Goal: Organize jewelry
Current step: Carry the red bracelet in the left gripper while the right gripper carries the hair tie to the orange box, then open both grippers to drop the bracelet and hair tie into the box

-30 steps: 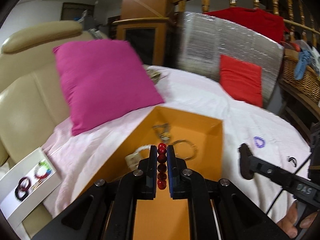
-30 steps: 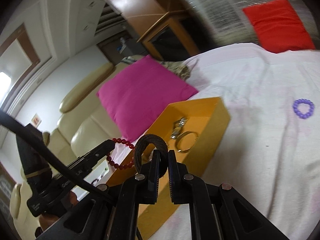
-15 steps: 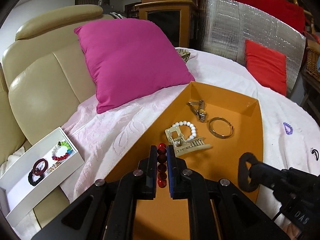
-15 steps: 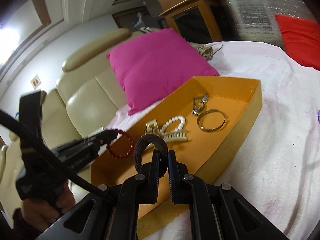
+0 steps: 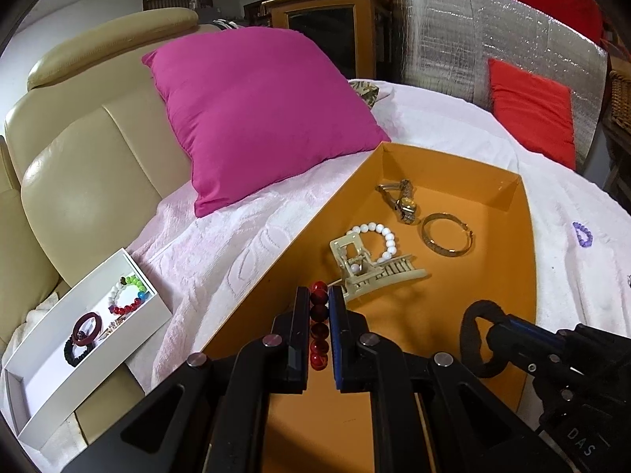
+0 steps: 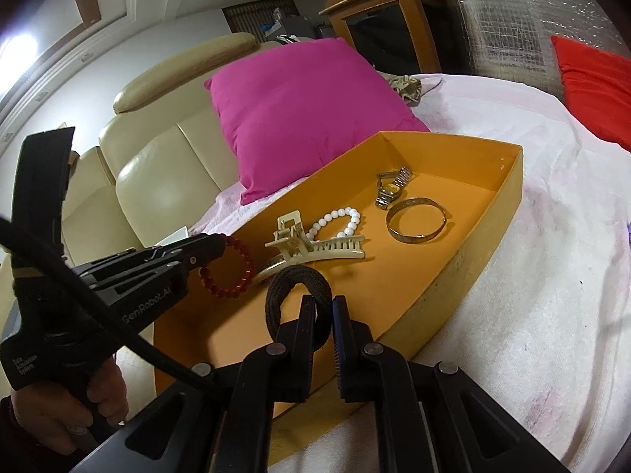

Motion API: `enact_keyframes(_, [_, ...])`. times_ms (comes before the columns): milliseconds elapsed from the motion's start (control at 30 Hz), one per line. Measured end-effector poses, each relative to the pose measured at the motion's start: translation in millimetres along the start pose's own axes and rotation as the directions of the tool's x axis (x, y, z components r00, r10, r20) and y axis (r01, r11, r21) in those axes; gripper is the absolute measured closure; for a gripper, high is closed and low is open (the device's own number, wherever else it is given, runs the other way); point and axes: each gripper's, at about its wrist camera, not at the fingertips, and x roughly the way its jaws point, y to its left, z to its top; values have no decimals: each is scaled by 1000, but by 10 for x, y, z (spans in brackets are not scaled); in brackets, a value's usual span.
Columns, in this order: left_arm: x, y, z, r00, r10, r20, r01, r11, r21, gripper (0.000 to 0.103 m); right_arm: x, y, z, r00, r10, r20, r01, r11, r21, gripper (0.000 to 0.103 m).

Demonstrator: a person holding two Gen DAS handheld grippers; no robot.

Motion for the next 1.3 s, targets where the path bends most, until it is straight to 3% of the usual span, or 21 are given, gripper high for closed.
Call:
enact_keyframes(167, [70,16,-18,999,34,-29,-34,999,5,93,-11,-11,1,1000,1,0,-1,1000,7,92])
enact_keyframes(367, [74,0,-4,997,71,-25,-71,997,29,92,-58,-27,1,1000,16,9,-16,1000,18,81])
enact_keyframes(433, [66,-16,1,997,78,-20,-77,996,36,87,-87,-45,3,1000,23,18,-24,999,25,78])
enact_keyframes(533, [26,-37,18,996,86,3,-86,996,38,63,-136,-78,3,999,17,28,-18,1000,26,78])
enact_keyframes(600, [-24,-51,33,995,96,33,-97,994,40,56,-182,-110,4,999,15,35,-16,999,30,78])
enact_keyframes(1300, [-278,-337,99,986,89,140,-101,991,84,55,-701,-598,-51,996,-63,65,57,994,91,78])
